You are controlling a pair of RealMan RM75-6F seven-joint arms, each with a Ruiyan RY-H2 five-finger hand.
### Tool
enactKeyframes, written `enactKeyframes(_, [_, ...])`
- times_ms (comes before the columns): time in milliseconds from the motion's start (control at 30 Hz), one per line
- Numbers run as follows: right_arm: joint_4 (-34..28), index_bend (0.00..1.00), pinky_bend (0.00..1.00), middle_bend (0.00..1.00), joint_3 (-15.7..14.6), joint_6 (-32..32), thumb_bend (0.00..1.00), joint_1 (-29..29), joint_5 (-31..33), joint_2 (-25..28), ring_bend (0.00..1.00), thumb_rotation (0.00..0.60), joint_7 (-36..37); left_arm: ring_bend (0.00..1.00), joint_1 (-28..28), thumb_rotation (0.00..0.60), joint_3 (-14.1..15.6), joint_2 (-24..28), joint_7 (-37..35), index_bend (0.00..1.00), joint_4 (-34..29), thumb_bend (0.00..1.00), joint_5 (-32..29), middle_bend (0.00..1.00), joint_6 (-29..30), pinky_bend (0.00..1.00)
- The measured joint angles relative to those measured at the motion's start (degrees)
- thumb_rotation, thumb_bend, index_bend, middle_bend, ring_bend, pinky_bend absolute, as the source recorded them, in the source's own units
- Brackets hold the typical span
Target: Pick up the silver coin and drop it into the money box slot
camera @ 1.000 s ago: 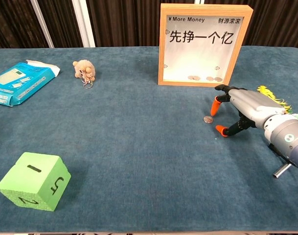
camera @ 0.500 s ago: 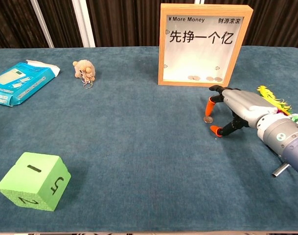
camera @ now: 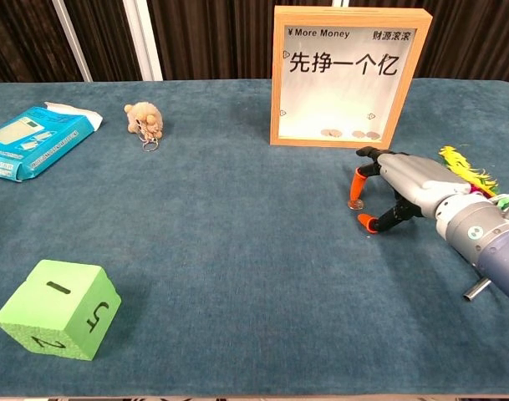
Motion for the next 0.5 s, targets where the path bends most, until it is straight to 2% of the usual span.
enactKeyframes(500, [0.77,0.45,0.0,0.01,0.71,-0.68,0.42,0.91,0.92,-0.49,0.0,0.6,-0.61,0.04,-0.07,0.6,0.08,0.09,0.16,0.17,-0.04,0.42,-0.13,0.02,-0.16,0.01])
